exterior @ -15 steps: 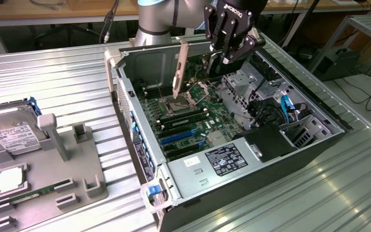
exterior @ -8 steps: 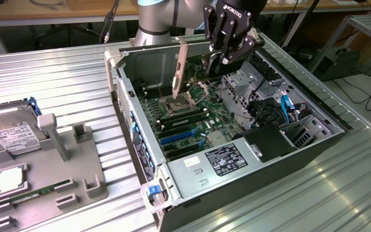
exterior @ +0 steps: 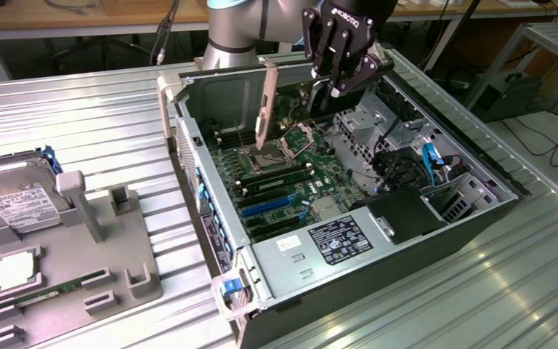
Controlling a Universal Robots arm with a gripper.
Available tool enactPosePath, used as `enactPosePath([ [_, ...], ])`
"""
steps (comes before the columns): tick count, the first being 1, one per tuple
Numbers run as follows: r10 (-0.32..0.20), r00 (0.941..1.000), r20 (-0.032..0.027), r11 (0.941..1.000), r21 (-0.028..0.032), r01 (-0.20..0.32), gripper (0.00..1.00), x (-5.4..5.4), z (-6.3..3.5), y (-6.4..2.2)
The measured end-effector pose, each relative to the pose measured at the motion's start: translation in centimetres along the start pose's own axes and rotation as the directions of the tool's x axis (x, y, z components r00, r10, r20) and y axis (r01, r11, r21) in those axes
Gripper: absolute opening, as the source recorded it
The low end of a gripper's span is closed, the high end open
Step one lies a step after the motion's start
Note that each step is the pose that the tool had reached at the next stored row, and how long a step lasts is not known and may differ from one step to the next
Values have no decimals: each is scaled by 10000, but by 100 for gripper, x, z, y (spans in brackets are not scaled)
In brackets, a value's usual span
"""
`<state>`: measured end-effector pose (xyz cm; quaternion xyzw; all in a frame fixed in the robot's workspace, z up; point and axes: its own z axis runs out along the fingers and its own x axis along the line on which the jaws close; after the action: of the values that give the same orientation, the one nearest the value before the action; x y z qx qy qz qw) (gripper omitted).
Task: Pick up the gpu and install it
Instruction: 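Insert the gpu into the slot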
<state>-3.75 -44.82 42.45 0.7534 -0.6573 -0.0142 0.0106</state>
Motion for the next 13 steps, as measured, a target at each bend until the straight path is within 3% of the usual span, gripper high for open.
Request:
enactPosePath([
  [13, -1, 10000, -10, 10000, 71, 1, 28, -11, 4, 82],
])
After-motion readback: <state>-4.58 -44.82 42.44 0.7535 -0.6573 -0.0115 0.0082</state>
